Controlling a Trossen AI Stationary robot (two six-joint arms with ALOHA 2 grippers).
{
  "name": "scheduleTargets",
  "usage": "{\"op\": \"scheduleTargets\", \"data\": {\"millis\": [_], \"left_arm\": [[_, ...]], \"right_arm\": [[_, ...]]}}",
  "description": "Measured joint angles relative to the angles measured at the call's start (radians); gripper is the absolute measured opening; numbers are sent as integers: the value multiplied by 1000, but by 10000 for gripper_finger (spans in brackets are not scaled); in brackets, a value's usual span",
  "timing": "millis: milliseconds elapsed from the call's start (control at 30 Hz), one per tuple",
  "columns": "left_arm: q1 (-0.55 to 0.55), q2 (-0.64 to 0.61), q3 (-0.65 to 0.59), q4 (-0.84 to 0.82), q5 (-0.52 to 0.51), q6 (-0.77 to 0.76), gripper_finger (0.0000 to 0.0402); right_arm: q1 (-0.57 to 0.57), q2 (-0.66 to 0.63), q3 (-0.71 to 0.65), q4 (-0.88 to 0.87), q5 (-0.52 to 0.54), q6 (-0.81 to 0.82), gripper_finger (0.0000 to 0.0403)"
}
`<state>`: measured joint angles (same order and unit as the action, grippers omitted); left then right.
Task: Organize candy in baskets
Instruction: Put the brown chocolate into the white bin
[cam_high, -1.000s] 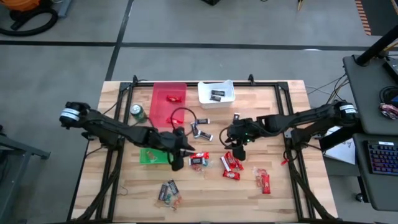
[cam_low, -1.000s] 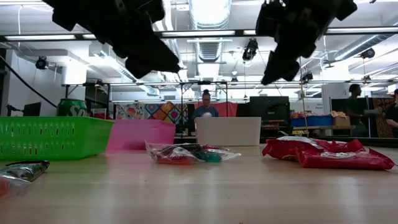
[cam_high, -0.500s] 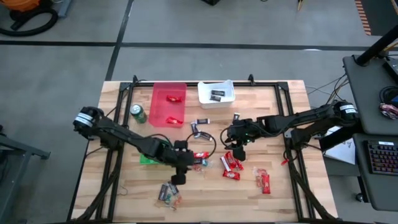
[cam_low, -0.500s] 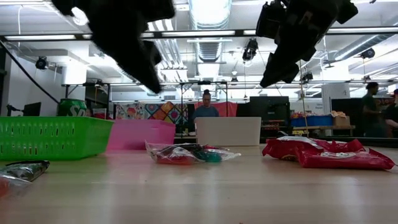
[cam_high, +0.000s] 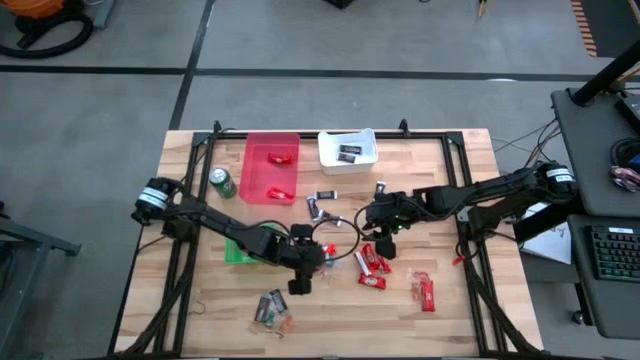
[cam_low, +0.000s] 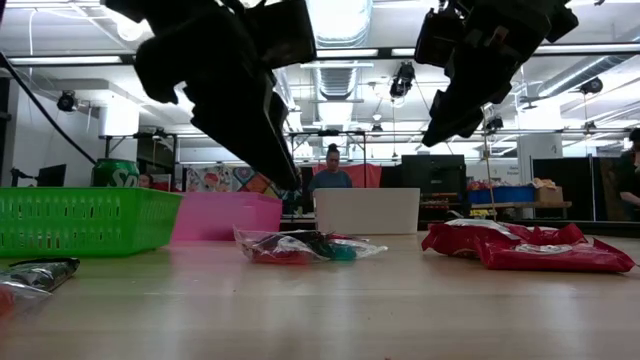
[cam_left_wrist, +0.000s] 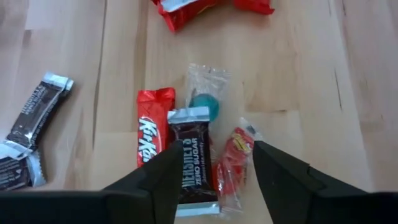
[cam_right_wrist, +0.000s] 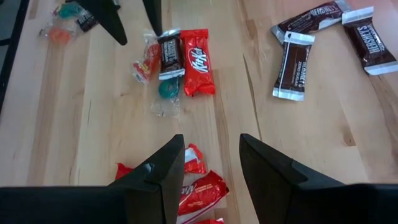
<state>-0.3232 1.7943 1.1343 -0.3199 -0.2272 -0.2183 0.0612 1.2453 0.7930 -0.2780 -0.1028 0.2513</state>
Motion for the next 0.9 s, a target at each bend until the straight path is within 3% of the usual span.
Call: {"op": "scheduleTargets", "data": {"millis": [467,900], "left_arm": [[33,0,-141,225,-2,0,171],[33,86,-148,282,-12,-9,171]], "right_arm": [[0,0,-12,8,4,19,146],[0,0,-12,30,37,28,146]]}}
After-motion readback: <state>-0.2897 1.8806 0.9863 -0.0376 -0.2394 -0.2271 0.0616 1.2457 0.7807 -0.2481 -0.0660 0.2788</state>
